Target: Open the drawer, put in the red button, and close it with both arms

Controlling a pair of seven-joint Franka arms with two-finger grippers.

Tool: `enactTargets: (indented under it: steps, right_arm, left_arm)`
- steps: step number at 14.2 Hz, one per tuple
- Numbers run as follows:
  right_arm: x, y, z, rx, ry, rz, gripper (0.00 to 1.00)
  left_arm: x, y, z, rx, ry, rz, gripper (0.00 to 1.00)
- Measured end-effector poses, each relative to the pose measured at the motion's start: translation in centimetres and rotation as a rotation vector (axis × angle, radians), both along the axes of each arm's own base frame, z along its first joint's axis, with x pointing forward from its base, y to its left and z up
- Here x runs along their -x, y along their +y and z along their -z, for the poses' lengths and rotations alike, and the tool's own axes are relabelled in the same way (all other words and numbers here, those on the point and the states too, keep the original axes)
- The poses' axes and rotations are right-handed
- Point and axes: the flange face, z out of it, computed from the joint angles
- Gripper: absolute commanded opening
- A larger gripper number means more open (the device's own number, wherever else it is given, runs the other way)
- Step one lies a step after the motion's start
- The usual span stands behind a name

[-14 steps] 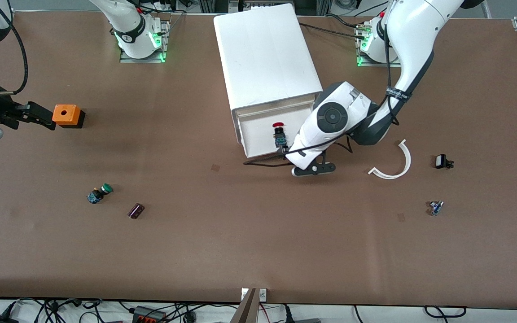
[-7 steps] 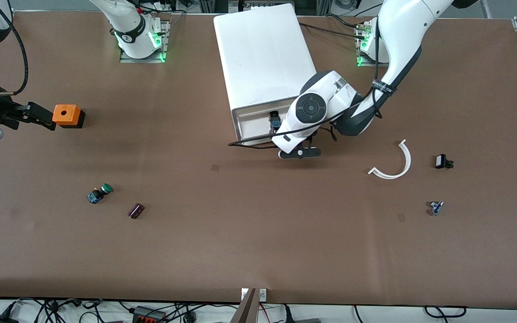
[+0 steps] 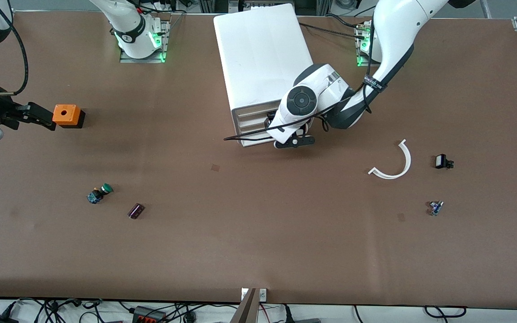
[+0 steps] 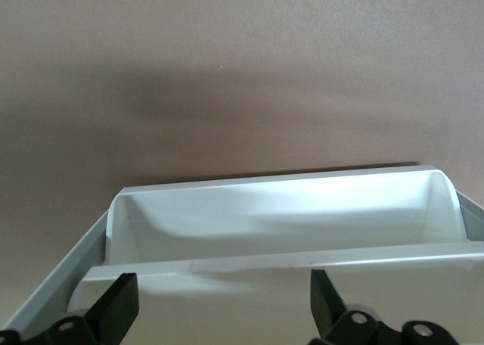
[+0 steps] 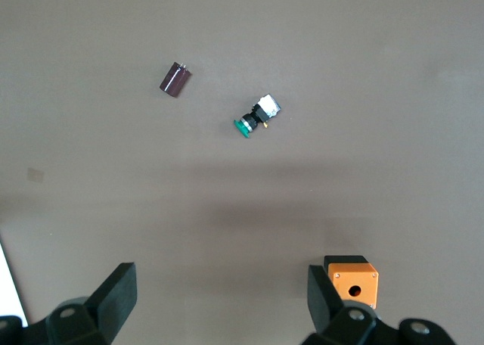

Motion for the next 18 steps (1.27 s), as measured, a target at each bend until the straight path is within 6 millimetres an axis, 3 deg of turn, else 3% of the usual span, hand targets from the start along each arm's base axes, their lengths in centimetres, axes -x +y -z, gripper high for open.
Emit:
enactTargets:
  steps: [4, 6, 8, 11, 13, 15, 18]
  right_arm:
    - [0.0, 0.0, 0.0, 0.0, -0.001, 0.0, 1.0]
    - [0.0, 0.0, 0.0, 0.0, -0.002, 0.001, 1.0]
    - [0.0, -0.1, -0.1, 0.0, -0.004, 0.002, 1.0]
    - [-0.1, -0.1, -0.3, 0.0, -0.01, 0.003, 1.0]
    - [-0.1, -0.1, -0.4, 0.0, -0.011, 0.003, 1.0]
    - [-0.1, -0.1, -0.4, 0.0, -0.011, 0.003, 1.0]
    - [-0.1, -0.1, -0.5, 0.0, -0.014, 0.003, 1.0]
  left_arm:
    - [0.2, 0.3, -0.2, -0.019, 0.023, 0.004, 1.0]
    - [-1.6, 1.8, -1.7, -0.025, 0.022, -0.008, 1.0]
    - [-5.4, 5.1, -4.6, 0.0, -0.007, -0.004, 1.0]
    - [-11.3, 12.0, -8.6, 0.046, -0.072, -0.001, 1.0]
    - [-13.7, 15.9, -10.1, 0.03, -0.108, 0.039, 1.0]
    - [-14.7, 17.3, -12.0, -0.001, -0.12, 0.068, 1.0]
    - [-16.3, 19.2, -17.2, -0.004, -0.137, 0.108, 1.0]
